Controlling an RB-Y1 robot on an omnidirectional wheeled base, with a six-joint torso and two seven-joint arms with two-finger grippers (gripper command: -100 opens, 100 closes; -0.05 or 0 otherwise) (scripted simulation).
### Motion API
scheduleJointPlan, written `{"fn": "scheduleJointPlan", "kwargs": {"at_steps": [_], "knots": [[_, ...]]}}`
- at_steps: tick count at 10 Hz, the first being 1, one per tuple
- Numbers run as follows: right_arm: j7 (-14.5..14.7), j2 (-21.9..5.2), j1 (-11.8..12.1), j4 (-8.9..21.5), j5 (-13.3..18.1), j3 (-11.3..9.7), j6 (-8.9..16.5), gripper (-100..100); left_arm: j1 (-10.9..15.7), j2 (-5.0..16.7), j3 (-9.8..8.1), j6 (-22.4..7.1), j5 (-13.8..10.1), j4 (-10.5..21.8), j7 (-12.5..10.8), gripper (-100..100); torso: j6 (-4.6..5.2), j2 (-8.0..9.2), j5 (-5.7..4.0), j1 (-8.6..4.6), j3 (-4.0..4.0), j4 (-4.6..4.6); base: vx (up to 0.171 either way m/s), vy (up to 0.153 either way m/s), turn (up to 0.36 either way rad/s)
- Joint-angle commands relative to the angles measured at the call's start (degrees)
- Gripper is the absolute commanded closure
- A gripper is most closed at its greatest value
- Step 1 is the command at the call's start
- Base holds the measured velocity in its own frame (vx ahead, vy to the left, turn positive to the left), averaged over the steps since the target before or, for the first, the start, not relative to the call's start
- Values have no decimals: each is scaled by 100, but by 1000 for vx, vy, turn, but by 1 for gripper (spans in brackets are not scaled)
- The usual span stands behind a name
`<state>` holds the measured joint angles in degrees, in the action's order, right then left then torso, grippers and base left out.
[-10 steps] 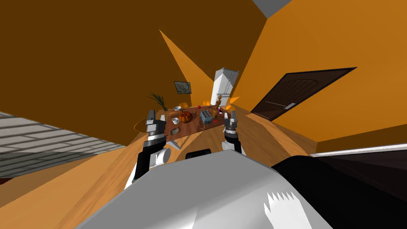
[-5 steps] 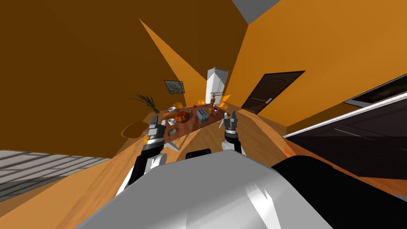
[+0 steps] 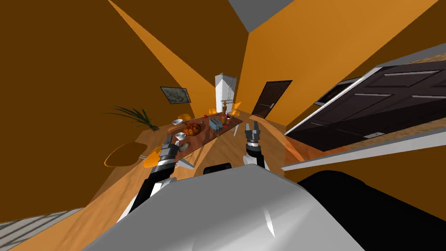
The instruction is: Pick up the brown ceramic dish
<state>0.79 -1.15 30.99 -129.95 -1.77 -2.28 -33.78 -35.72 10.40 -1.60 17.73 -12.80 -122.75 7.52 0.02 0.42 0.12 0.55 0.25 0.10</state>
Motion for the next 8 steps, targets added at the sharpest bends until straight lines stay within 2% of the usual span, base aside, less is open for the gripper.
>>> {"fn": "scheduleJointPlan", "kwargs": {"at_steps": [1, 3, 4, 8], "knots": [[0, 0, 0, 0, 0, 0, 0, 0, -286, 90, -73, -41, -173, 212, -57, -100, 0, 0, 0, 0, 0, 0, -102, 83, -518], [0, 0, 1, 0, 0, 0, 0, 0, -613, 175, -160, -136, -383, 486, -113, -100, -1, -9, -1, -3, -5, -2, -106, 82, -481], [0, 0, 1, 0, 0, 0, 0, 0, -613, 175, -160, -136, -383, 500, -113, -100, -1, -12, 0, 0, -7, -2, -63, 56, -147], [0, -1, 2, 0, 0, 1, 0, 0, -1296, 338, -292, -337, -774, 1123, -213, -100, -3, -38, 0, 0, -22, -8, -46, 63, -388]]}}
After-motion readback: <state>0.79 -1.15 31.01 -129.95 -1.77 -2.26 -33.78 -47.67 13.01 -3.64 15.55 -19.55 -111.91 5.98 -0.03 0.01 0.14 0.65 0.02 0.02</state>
